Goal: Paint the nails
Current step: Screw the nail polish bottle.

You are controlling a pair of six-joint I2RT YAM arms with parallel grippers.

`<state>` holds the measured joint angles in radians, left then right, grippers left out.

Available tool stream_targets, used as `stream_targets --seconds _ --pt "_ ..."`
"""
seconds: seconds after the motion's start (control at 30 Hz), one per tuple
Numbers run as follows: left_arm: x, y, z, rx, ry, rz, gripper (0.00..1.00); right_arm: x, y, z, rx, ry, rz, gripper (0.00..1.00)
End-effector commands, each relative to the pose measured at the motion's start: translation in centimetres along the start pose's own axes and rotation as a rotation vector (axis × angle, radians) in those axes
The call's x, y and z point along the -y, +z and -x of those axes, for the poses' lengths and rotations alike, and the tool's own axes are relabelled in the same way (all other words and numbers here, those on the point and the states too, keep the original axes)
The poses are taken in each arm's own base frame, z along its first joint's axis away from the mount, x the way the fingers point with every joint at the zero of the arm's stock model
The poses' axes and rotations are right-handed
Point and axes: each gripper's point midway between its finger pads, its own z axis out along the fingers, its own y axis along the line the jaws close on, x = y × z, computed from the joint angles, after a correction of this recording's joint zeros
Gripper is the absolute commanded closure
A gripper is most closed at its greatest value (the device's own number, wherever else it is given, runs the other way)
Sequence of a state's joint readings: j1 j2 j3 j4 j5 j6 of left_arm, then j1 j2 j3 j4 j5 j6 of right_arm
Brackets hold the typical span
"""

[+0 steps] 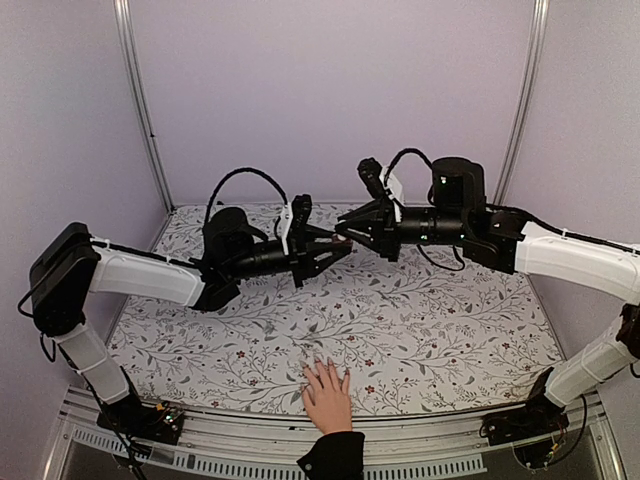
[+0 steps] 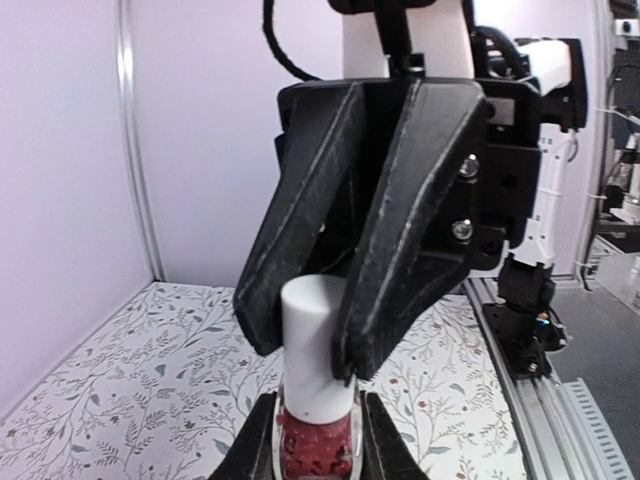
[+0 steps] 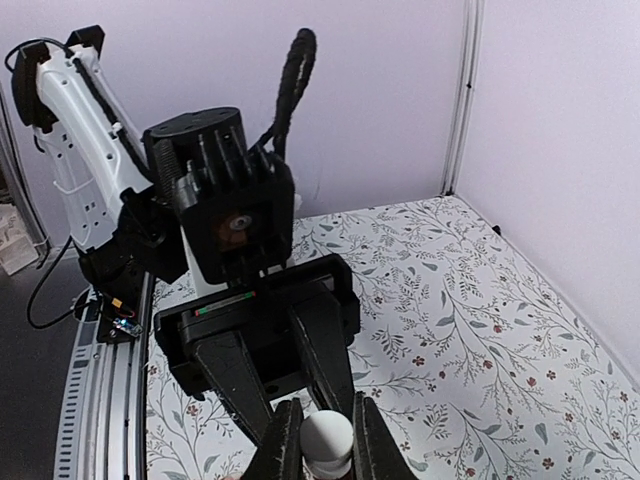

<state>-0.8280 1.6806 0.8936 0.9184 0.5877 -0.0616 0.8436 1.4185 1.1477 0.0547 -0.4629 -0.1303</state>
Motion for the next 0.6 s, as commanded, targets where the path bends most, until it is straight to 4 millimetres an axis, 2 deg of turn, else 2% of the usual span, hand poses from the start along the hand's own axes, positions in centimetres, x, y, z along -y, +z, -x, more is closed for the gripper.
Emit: stream_targets --seconds 0.0,0.2,0.4,0.53,0.57 --pt "-3.1 0.8 2.5 0.06 0.079 0.248 1.0 0.7 1.5 -1.5 -0.045 0.092 -0.046 1.0" --pt "-4.9 2.4 1.1 -0.013 0.132 0.429 1.0 1.8 2.0 -2.0 -0.047 0.134 -0.099 1.0" --pt "-4.5 2.8 0.8 -0.011 0.12 0.414 1.0 1.5 1.8 -2.0 -0.043 0.137 -0.09 0.99" --pt "-3.9 2.1 1.2 0.003 0.123 0.371 1.0 1.6 0.5 -1.3 -0.014 0.118 -0.106 0.7" --pt "-3.8 1.8 1.2 0.004 0.12 0.361 1.0 1.8 -0.1 -0.8 0.001 0.115 -0.116 0.66"
